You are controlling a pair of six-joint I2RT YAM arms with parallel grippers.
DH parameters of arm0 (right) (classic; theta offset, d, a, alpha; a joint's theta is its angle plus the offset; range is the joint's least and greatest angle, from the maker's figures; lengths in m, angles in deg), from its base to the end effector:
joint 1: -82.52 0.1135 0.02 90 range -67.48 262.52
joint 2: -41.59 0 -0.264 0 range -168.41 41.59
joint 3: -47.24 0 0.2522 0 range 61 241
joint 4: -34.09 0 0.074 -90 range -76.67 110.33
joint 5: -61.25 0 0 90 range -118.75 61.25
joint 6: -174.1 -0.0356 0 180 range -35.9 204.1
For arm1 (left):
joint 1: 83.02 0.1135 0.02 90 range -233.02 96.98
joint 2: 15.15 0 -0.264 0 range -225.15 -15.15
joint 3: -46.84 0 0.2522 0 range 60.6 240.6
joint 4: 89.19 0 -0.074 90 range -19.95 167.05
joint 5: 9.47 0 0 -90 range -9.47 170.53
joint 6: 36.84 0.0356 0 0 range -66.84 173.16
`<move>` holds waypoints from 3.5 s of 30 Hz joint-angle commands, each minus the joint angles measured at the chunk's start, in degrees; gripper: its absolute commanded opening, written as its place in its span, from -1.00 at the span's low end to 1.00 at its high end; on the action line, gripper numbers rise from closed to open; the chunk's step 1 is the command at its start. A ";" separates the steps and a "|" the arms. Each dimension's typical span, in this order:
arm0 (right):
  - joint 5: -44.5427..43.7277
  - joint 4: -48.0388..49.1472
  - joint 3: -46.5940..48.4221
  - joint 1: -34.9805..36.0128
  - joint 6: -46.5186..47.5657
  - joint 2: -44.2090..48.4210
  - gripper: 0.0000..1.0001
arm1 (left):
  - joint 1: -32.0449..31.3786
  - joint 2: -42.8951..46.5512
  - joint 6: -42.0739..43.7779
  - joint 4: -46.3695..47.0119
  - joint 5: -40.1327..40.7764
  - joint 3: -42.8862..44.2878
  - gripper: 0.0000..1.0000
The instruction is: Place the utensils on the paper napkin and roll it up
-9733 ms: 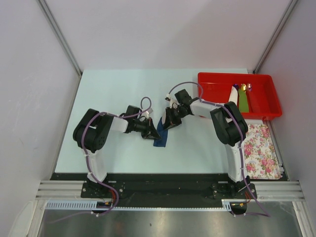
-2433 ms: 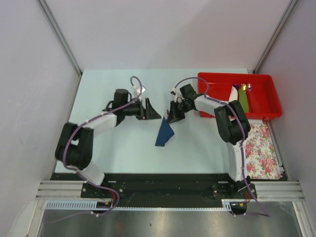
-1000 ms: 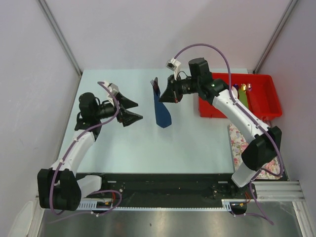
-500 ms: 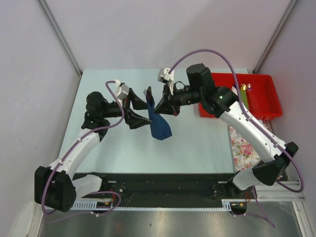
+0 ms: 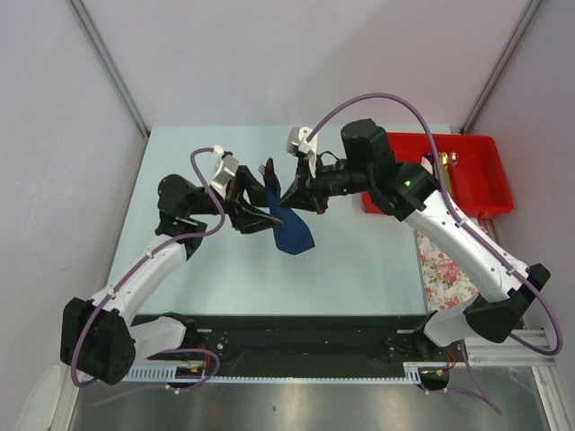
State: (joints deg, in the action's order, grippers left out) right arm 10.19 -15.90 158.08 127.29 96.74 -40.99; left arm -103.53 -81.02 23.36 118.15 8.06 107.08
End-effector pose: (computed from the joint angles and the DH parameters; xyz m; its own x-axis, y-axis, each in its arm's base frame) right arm 0.1990 0.2289 0.4571 -0.0459 -0.2853 -0.9573 -0.9965 0.0805 0.0238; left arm 0.2146 -0.1165 0.3610 -0.1642 -0.0984 -0.9815 0.9838 -0.0890 -0.1556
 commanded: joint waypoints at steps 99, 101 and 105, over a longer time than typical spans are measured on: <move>-5.45 11.79 -9.27 -13.23 -14.93 6.74 0.23 | -4.10 -2.34 -4.03 -15.26 37.66 12.76 -1.00; -4.93 12.58 -9.36 -12.70 -14.93 5.77 0.24 | -4.10 -2.25 -5.34 -14.13 36.53 12.50 -1.00; -3.44 13.73 -9.54 -11.29 -15.28 4.37 0.26 | -4.10 -2.07 -7.54 -10.35 33.98 11.80 -1.00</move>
State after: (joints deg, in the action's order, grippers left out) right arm 5.34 -5.47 146.84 114.92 82.34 -35.18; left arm -107.53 -83.79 19.16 100.07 45.20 116.56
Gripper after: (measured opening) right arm 0.621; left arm 0.138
